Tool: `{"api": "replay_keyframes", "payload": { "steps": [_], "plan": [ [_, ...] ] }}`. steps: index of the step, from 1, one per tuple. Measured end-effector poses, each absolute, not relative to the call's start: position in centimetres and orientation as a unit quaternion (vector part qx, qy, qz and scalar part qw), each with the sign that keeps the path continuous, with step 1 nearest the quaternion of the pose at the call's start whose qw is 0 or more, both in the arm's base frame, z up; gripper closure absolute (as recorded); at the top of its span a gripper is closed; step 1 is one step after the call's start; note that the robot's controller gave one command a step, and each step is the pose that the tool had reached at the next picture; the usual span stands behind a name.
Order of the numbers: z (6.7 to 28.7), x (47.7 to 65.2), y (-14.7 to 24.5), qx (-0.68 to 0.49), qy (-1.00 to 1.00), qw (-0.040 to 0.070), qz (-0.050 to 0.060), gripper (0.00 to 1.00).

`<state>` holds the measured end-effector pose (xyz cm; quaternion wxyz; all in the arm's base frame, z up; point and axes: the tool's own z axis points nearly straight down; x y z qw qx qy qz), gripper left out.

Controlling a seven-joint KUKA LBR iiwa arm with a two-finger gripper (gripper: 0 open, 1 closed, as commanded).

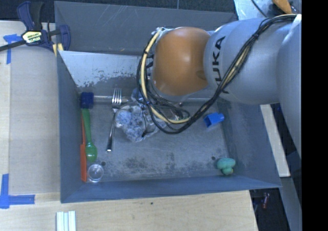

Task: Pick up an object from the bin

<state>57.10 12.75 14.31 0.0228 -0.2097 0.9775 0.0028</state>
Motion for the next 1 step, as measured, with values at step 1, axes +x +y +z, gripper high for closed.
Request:
{"api": "replay_keyframes", "payload": {
  "steps": [1],
  "plan": [
    [21.20,52.24,21.39,-0.185,0.983,0.017,0.010,1.00]
  ]
}}
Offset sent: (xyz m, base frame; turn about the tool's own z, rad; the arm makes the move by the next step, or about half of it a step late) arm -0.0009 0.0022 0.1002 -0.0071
